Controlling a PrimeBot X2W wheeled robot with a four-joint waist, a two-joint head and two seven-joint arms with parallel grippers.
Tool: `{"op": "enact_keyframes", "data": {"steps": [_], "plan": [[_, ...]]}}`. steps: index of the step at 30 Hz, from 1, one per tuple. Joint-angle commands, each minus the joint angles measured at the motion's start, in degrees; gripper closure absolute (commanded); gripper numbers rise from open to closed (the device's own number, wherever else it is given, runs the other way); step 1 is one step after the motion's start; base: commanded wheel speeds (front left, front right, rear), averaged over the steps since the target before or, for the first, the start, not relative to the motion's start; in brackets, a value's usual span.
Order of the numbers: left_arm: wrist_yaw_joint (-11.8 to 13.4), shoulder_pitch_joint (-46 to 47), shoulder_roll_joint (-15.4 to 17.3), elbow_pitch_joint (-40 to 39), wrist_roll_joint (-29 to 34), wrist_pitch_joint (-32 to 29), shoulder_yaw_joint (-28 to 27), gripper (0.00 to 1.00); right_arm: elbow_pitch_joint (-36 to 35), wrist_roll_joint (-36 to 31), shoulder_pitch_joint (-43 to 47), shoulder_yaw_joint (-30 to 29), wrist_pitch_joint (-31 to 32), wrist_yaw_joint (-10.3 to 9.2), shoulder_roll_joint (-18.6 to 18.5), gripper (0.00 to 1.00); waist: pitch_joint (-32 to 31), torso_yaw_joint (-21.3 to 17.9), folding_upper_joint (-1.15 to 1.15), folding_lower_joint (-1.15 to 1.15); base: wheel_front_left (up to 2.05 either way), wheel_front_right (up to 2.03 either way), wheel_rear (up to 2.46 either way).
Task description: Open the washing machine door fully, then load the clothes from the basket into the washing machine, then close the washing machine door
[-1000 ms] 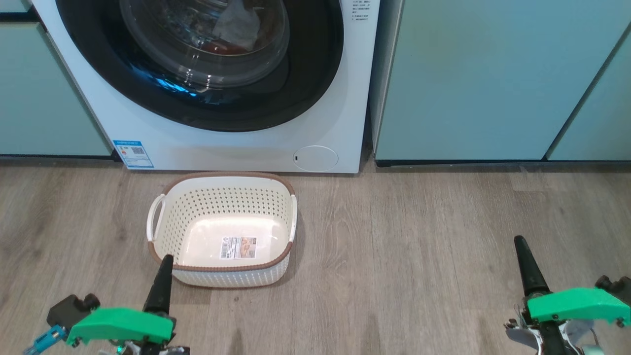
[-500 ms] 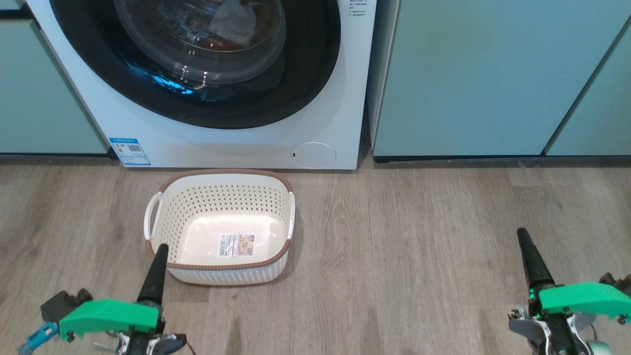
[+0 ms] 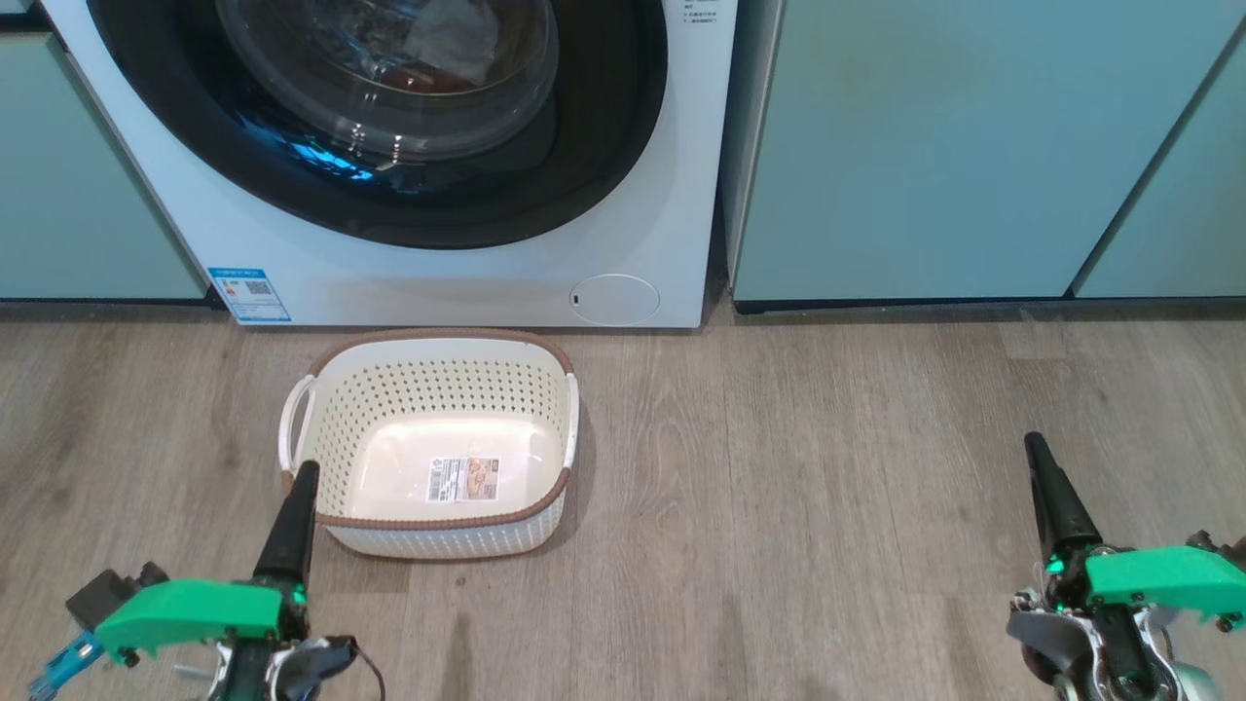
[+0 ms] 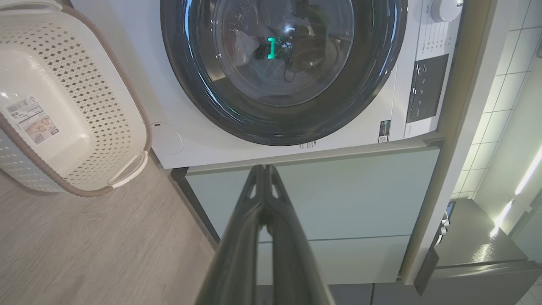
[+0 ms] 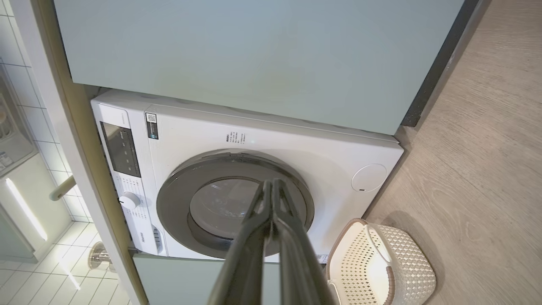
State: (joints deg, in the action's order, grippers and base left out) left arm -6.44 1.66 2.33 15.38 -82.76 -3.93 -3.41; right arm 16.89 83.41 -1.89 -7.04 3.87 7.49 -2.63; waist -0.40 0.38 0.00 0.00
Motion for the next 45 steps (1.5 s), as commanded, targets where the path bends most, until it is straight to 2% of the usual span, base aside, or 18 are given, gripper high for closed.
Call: {"op": "enact_keyframes", "data": {"steps": [1, 13, 45], "plan": [[-0.51, 3.23, 0.49, -1.61, -1.84, -0.6, -1.94, 1.0, -2.35, 1.79, -3.49, 0.85, 0.66, 0.0, -0.23, 1.0, 0.07, -0.04, 0.0, 0.0, 0.0, 0.0, 0.0], [-1.04, 4.53, 0.54, -1.31, -9.42, -2.55, -3.09, 1.0, -2.87, 8.75, -4.3, 0.52, 2.62, 0.0, -0.25, 1.0, 0.58, -0.38, 0.0, 0.0, 0.0, 0.0, 0.0], [-1.04, 4.53, 0.54, -1.32, -9.42, -2.55, -3.09, 1.0, -2.87, 8.76, -4.3, 0.52, 2.61, 0.0, -0.25, 1.0, 0.58, -0.38, 0.0, 0.0, 0.0, 0.0, 0.0]]}}
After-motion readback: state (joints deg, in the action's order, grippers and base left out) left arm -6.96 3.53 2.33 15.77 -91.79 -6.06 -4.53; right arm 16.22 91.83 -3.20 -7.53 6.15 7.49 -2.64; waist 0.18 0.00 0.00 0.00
